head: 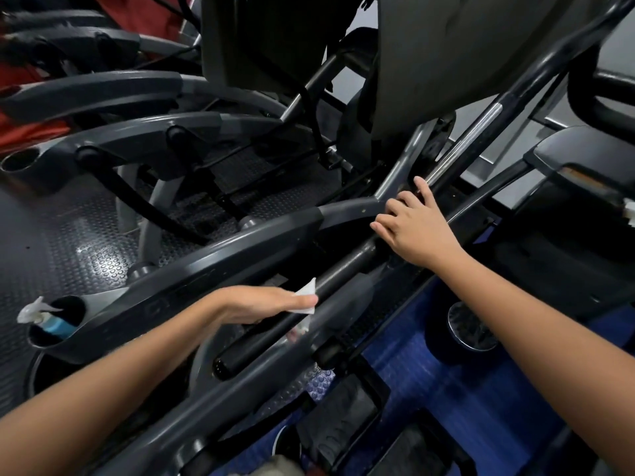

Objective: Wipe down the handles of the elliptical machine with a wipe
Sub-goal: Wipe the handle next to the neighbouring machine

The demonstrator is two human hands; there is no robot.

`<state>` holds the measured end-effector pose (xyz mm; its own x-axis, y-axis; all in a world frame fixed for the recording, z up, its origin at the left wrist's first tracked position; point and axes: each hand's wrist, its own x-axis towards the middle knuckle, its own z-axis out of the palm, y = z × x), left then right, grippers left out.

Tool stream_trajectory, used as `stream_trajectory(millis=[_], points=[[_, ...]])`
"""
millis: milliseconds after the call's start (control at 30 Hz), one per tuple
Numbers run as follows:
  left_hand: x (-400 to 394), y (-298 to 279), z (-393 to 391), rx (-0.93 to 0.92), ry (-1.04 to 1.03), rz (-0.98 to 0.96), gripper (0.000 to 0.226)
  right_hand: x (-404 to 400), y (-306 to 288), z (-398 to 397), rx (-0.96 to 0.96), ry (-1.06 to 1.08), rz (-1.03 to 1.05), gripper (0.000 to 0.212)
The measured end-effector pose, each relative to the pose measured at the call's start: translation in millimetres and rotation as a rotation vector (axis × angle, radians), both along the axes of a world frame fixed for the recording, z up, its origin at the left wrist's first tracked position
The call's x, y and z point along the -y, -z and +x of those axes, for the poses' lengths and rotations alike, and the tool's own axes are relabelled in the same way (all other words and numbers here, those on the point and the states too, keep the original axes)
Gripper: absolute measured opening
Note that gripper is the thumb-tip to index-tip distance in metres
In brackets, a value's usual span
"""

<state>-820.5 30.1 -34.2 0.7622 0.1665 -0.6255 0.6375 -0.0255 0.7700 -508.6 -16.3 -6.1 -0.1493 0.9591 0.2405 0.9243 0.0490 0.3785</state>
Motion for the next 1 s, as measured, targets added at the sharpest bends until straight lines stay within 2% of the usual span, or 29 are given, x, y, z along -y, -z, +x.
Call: stream_trajectory(millis=[100, 233, 333, 467, 567, 667, 800, 900, 933, 1000], points=[[9, -2, -25, -0.072, -0.036, 0.191, 0.048, -1, -1, 5, 0.006, -0.036, -0.001, 0.041], [25, -14, -7, -0.209, 0.086, 0.673, 0.04, -4, 0, 8, -0.004, -0.054, -0.014, 0.045], [28, -14, 28, -0.197, 0.078, 0.807, 0.038, -5, -1, 9, -0.02, -0.069, -0.005, 0.046], [17, -5, 75, -0.113, -0.024, 0.814, 0.048, -5, -1, 7, -0.016, -0.064, 0.008, 0.048], [7, -6, 87, -0.058, -0.058, 0.707, 0.052, -4, -2, 5, -0.01, -0.049, -0.008, 0.049], [6, -1, 67, -0.001, -0.087, 0.594, 0.047, -4, -2, 4, -0.023, -0.037, -0.029, 0.051], [14, 3, 22, 0.092, 0.007, 0.478, 0.074, -3, -2, 3, -0.018, -0.02, -0.048, 0.052], [17, -3, -4, 0.085, 0.048, 0.314, 0.071, -3, -2, 3, -0.011, -0.016, -0.057, 0.053], [17, -4, -7, 0.064, 0.051, 0.299, 0.07, -3, -3, 2, -0.009, -0.015, -0.06, 0.053], [16, -5, 0, 0.011, 0.046, 0.388, 0.066, -3, -3, 2, -0.008, -0.012, -0.069, 0.054]])
